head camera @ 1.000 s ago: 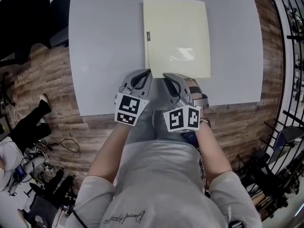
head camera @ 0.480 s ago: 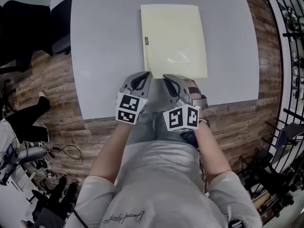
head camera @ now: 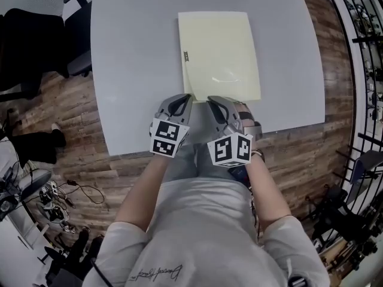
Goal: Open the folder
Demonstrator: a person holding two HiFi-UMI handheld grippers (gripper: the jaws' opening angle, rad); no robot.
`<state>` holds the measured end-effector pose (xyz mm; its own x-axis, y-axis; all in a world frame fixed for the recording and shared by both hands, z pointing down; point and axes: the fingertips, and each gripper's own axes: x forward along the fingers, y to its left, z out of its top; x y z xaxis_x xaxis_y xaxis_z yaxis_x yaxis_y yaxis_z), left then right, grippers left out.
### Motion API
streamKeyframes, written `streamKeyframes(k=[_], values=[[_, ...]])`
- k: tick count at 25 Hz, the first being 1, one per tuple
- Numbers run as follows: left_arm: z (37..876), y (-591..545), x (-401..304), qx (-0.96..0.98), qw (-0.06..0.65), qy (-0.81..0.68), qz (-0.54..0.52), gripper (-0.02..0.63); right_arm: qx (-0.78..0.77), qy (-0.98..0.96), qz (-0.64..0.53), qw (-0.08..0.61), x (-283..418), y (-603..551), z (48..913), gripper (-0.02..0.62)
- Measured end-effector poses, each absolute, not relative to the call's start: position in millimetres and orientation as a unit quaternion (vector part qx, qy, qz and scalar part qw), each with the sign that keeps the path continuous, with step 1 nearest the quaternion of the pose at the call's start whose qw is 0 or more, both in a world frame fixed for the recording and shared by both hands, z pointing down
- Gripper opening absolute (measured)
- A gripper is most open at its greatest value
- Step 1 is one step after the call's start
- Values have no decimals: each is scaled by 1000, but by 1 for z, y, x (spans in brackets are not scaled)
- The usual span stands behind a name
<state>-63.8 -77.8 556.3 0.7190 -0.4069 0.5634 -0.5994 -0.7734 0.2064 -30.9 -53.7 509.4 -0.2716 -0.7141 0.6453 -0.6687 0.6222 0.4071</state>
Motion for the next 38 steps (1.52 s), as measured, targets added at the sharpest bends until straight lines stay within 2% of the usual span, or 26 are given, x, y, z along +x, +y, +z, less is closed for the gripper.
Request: streamKeyframes(k=[17,24,38], values=[[562,-79,-66,917,186,-243,257,9,541,-745,-33,390,12,-45,453,26],[560,-80,-67,910,219,-256,241,9,584,-733,-17,349,58,-33,426,25],[559,-82,-76,882,213,-333,256,9,614,-733,16,291,166,-13,406,26]])
